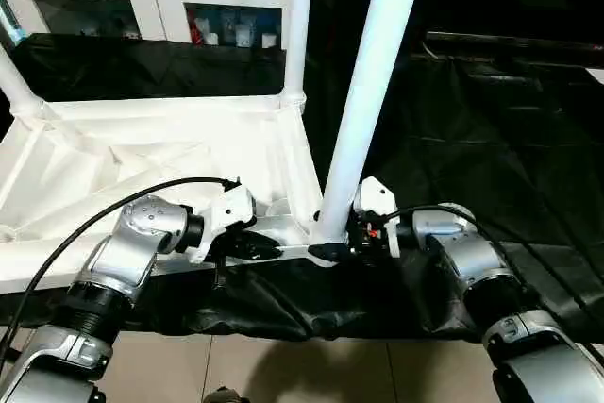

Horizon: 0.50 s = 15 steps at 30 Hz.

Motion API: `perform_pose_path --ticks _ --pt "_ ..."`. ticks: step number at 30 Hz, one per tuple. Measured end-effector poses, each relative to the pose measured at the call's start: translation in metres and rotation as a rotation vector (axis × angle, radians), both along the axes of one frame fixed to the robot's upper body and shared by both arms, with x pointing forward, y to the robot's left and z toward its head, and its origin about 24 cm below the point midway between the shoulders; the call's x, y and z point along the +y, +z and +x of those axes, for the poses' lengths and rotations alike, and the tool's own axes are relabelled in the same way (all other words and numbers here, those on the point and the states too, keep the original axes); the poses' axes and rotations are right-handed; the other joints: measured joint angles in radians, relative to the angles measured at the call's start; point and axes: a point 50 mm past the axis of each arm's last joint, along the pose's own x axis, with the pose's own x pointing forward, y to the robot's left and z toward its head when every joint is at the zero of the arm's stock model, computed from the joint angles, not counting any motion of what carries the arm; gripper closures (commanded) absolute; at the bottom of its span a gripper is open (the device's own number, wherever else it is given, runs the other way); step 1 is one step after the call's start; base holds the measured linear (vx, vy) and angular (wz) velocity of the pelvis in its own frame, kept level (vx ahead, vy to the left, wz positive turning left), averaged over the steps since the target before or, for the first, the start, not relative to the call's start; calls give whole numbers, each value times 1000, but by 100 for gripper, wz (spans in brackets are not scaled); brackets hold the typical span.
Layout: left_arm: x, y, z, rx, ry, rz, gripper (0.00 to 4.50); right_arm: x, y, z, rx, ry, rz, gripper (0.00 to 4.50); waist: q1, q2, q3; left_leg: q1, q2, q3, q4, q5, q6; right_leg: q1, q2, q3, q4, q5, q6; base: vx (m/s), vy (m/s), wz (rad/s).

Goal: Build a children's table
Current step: Rotate leg to tighten

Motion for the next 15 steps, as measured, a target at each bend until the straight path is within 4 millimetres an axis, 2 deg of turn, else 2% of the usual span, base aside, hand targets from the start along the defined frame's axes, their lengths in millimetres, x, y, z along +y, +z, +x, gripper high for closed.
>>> perform_pose_path --ticks 5,9,15 --pt "-4 -1 3 -22 49 -14 450 3 -2 2 -8 -53 2 176 0 0 0 1 0 0 0 0 -1 1 0 0 1 1 -1 0 0 0" --pt "-17 -4 16 -60 195 -28 450 8 -9 13 -24 -315 34 179 -4 0 0 4 0 0 3 2 -3 3 0 1 3 4 -1 0 0 0" --pt "-34 -10 23 -88 307 -21 450 22 -15 20 -15 -596 67 179 -6 -2 -4 10 0 0 3 2 -3 8 0 2 1 6 -1 0 0 0"
